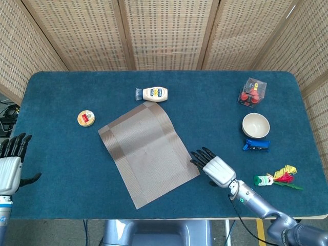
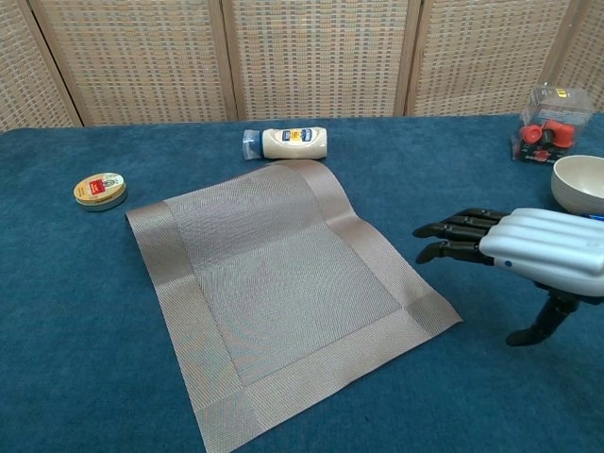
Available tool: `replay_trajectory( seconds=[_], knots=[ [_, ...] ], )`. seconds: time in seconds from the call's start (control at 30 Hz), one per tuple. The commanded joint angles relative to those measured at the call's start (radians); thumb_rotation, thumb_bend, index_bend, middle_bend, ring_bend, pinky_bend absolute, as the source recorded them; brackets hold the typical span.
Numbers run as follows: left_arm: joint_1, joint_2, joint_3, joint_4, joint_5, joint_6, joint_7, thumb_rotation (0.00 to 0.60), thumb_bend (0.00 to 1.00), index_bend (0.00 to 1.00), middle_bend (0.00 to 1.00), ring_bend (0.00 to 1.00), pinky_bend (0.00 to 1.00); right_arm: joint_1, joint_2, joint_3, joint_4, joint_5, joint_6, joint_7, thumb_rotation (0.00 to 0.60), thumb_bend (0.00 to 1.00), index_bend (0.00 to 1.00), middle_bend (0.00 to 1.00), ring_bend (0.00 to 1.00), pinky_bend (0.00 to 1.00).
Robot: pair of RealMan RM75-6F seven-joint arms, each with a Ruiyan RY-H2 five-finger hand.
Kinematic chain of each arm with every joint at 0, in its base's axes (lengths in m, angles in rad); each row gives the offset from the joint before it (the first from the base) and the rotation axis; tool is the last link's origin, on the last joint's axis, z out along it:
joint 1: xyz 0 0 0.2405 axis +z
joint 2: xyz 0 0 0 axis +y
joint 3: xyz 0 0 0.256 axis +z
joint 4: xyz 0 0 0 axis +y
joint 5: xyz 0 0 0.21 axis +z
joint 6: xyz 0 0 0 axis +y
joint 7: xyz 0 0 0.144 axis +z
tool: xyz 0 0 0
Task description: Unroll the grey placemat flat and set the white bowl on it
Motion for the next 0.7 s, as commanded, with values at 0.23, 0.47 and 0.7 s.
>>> replay_trajectory(
  seconds=[0.23,0.47,0.7],
  knots=[
    [0.001,0.017,-0.011,0.014,-0.001,-0.032,-0.041,0.6,0.0,0.0,0.0,0.0,0.0,0.053,-0.085,0.01,0.063,0.046,-0.066,-0.053,0.6,0.0,0.18,0.0,0.0,0.0],
    [0.004,0.024,-0.019,0.016,0.0,-0.046,-0.064,0.6,0.0,0.0,0.0,0.0,0.0,0.076,-0.117,0.021,0.061,0.073,-0.067,-0.073,0.6,0.0,0.18,0.0,0.0,0.0],
    [0.01,0.029,-0.023,0.015,0.007,-0.051,-0.077,0.6,0.0,0.0,0.0,0.0,0.0,0.111,-0.137,0.046,0.05,0.109,-0.089,-0.119,0.6,0.0,0.19,0.0,0.0,0.0]
  ],
)
